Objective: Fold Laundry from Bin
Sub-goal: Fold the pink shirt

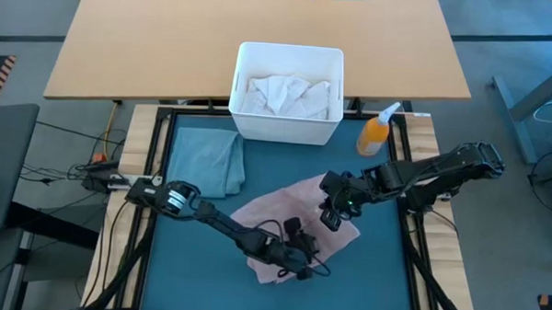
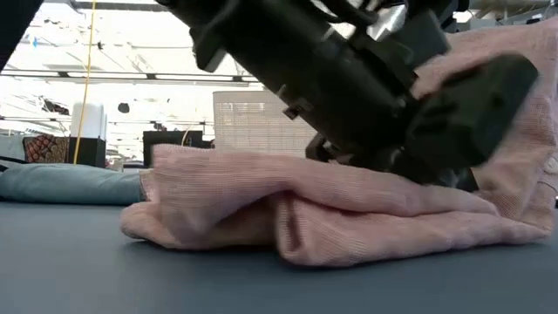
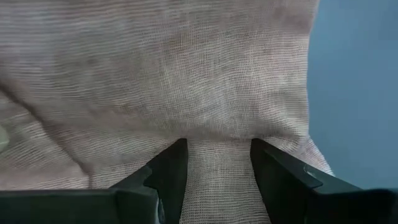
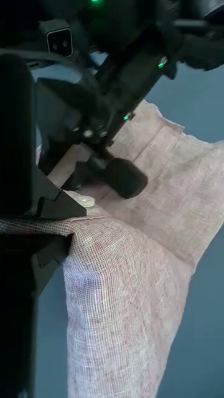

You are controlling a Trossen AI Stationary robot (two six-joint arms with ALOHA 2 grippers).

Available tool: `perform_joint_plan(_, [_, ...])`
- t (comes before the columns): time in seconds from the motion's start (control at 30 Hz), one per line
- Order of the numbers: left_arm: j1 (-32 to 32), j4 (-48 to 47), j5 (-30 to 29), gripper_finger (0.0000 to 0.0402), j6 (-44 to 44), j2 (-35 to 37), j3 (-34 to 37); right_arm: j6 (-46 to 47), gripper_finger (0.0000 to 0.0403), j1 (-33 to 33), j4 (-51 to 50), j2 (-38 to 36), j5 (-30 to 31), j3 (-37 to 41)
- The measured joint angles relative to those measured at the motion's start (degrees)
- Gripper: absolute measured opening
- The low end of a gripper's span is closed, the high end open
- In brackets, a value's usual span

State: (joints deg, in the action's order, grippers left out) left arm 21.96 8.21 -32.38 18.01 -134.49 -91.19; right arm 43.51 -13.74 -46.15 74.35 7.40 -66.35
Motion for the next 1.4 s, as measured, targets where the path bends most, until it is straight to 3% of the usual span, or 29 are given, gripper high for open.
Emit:
perform_joint_plan(0.17, [-0.14,-5.55,-2.02,0.0167,-1.65,-1.48,-4.02,0.02,0.0032,0.00,-0.15,0.00,0.00,0.02])
perform_joint_plan(0.37, [1.79,-16.55,-13.55,0.0167,-0.88,3.02,-4.14,-0.06,0.0032,0.01,-0.15,0.00,0.06,0.02])
perform_joint_plan(0.47, [4.23,-17.37,-16.93,0.0167,-0.14,4.87,-4.30,-0.28,0.0032,0.02,-0.14,0.00,0.06,0.02])
perform_joint_plan(0.6, [6.77,-14.36,-16.88,0.0167,-1.89,4.44,-4.19,-0.28,0.0032,0.02,-0.16,0.00,0.06,0.02])
perform_joint_plan(1.13, [0.07,-3.63,-2.24,0.0167,0.54,-1.71,-4.24,1.49,0.0032,-0.88,1.22,0.00,0.17,0.02])
perform_joint_plan(1.4, [-0.29,-6.91,3.61,0.0167,-3.50,0.64,-4.23,1.50,0.0032,-0.79,1.01,0.00,0.14,0.02])
